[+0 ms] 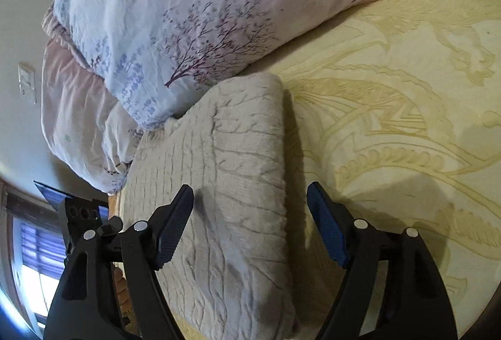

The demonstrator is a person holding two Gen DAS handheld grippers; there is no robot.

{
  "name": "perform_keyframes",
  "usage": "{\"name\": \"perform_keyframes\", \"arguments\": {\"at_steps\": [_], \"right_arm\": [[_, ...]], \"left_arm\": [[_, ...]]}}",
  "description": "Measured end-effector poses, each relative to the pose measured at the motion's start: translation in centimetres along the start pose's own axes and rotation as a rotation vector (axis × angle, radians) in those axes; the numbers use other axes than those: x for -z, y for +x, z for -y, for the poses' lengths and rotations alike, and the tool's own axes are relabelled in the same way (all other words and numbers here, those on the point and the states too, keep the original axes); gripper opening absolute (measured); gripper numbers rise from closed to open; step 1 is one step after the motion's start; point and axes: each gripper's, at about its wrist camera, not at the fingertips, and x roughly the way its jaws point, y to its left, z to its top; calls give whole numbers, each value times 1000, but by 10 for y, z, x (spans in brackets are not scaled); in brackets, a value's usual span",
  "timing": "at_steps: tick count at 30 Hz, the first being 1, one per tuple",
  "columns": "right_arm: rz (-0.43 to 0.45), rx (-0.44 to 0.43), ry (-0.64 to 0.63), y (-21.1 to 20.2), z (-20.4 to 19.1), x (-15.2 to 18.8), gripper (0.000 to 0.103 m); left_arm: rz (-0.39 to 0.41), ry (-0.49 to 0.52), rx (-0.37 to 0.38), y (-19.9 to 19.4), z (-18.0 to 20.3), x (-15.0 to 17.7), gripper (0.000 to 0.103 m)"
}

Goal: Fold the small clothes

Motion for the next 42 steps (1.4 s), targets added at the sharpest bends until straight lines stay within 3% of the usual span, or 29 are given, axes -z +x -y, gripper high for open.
{"name": "perform_keyframes", "arguments": {"at_steps": [10, 13, 14, 18, 22, 29, 34, 38, 40, 42], "right_arm": [[-34, -96, -24, 11, -5, 5, 67], [-48, -143, -5, 13, 0, 6, 57], [-68, -164, 0, 17, 1, 8, 48], [-81, -235, 28, 18, 3, 14, 35], [-51, -261, 9, 10, -10, 20, 33], [-52, -248, -99, 0, -57, 39, 32], [-49, -213, -241, 19, -108, 55, 31], [25, -192, -365, 34, -147, 68, 31], [47, -190, -380, 43, -154, 74, 31], [13, -178, -346, 62, -150, 76, 31]], "left_arm": [[12, 2, 2, 6, 0, -6, 87], [11, -1, 4, 7, 0, -8, 86], [7, -2, 4, 8, 1, -8, 85], [-8, -24, -8, 10, -4, -8, 58], [-2, -29, 16, 1, -6, -5, 42], [7, 2, 4, -36, -7, 8, 40], [48, -2, -44, -81, -22, 11, 40], [110, 8, -80, -121, -32, 2, 40], [125, -13, -86, -133, -43, -1, 41], [119, -45, -107, -134, -60, -2, 41]]}}
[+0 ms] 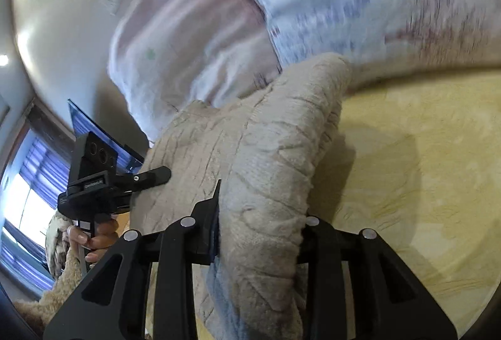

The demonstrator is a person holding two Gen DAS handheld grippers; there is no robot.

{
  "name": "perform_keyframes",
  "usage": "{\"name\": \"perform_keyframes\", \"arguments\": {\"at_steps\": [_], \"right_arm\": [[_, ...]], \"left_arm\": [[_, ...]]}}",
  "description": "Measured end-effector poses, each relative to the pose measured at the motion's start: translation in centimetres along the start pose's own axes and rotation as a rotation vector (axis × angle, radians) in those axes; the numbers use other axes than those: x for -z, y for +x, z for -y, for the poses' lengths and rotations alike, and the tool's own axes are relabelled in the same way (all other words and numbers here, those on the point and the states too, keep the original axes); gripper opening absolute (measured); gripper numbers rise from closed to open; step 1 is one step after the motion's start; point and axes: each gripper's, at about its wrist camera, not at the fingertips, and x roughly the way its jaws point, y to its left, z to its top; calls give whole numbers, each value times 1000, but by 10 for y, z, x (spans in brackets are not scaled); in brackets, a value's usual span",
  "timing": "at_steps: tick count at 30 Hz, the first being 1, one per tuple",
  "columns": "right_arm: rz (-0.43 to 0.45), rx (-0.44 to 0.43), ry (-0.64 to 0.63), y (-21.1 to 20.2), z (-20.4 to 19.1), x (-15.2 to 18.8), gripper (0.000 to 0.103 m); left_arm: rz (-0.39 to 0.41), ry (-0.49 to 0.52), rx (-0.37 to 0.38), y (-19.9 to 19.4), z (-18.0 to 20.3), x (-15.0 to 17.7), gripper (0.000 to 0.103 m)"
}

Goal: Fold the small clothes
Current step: 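Open both grippers and lift them off the folded sweater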

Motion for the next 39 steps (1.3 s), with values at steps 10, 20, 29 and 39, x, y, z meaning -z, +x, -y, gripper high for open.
{"name": "perform_keyframes", "arguments": {"at_steps": [10, 20, 29, 39], "right_arm": [[-36, 10, 141, 0, 32, -5, 44], [86, 86, 66, 3, 19, -30, 10], [25, 240, 138, 21, 49, -24, 11], [90, 171, -140, -37, -30, 13, 30]], "left_arm": [[24, -63, -29, -1, -31, 2, 52], [187, 309, -69, -34, 49, 37, 65], [103, 313, -113, 6, 44, 48, 65], [178, 353, -166, -18, 50, 66, 72]]}}
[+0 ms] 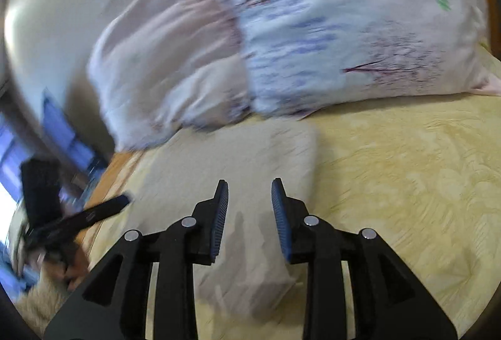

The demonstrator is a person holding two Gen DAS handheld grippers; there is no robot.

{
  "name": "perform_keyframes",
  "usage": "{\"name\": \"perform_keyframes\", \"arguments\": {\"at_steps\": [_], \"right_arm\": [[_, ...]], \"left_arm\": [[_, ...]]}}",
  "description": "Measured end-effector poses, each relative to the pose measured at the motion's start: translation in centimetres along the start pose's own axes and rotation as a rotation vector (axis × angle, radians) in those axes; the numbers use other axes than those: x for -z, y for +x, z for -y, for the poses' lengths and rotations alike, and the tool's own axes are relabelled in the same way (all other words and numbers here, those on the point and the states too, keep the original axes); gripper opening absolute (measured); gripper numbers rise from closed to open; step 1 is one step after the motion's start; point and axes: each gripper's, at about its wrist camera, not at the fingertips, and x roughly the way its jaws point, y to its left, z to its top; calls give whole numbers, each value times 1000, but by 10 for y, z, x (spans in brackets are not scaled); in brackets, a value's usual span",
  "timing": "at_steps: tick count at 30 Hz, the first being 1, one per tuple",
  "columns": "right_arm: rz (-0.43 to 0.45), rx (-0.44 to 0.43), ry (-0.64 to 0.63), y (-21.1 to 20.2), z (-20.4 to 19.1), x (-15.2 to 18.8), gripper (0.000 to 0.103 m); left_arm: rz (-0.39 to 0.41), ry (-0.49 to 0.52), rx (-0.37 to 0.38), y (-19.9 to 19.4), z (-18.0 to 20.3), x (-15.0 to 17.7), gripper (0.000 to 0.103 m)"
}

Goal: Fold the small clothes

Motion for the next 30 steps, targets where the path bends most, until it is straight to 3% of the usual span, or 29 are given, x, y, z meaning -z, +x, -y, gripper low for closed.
{"name": "perform_keyframes", "arguments": {"at_steps": [2, 4, 9, 10, 12, 15, 19, 21, 26, 30], "right_arm": [[-52, -13, -39, 8, -9, 11, 30], [-141, 54, -72, 31, -10, 23, 31], [-98, 117, -65, 34, -16, 26, 32], [-66, 135, -80, 25, -20, 27, 35], [14, 212, -117, 4, -27, 33, 67], [70, 230, -110, -17, -27, 43, 75], [70, 272, -66, -27, -22, 58, 83], [84, 340, -71, -25, -28, 64, 99], [118, 439, -151, -24, -49, 81, 102], [78, 423, -157, -17, -58, 89, 102]], "left_arm": [[-9, 6, -23, 5, -1, 5, 72], [-7, 9, -49, 10, 1, 5, 76], [7, 83, -150, 13, 19, 9, 80], [12, 91, -147, 6, 21, 13, 84], [24, 90, -154, -6, 16, 22, 88], [47, 97, -222, -22, 6, 38, 94], [22, 90, -321, -31, -6, 60, 100], [2, 85, -381, -32, -8, 68, 101], [-44, 79, -457, -28, -7, 87, 101], [-83, 86, -495, -18, -3, 93, 101]]}}
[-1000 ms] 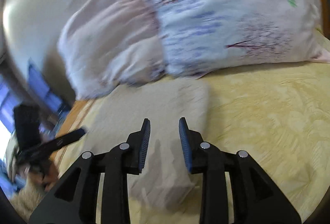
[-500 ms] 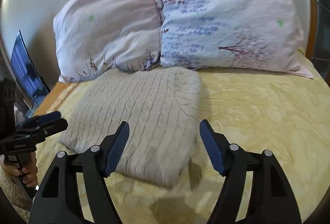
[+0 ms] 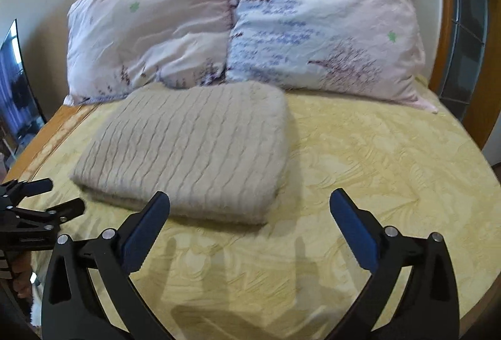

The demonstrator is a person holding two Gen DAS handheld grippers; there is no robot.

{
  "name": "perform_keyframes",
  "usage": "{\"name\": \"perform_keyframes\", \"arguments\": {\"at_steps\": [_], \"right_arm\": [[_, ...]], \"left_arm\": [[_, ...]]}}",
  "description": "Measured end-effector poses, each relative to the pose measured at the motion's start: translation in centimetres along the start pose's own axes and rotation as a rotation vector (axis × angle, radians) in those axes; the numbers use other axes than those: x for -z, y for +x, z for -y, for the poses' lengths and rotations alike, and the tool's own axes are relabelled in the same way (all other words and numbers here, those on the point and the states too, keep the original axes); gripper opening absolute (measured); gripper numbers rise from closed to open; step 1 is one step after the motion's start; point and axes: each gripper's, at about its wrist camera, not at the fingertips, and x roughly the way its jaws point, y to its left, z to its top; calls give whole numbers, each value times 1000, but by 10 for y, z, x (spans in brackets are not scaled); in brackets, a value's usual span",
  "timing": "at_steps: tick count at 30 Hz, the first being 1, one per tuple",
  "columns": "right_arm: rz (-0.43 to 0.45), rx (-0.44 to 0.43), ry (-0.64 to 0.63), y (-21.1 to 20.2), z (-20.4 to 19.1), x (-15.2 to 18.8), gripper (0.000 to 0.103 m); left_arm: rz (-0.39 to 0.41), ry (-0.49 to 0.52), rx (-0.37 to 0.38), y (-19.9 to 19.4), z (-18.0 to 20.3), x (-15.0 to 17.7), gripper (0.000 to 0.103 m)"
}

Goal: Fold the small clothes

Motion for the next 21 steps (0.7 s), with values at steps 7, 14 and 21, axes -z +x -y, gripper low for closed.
{"name": "perform_keyframes", "arguments": {"at_steps": [7, 14, 21], "right_arm": [[-104, 0, 40, 14, -6, 13, 102], [-146, 11, 44, 21, -12, 18, 102], [-177, 21, 34, 27, -15, 21, 102]], "left_arm": [[-37, 13, -13, 10, 9, 6, 101], [-63, 20, 8, 17, 15, 5, 101], [-82, 17, 7, 20, 18, 4, 101]]}}
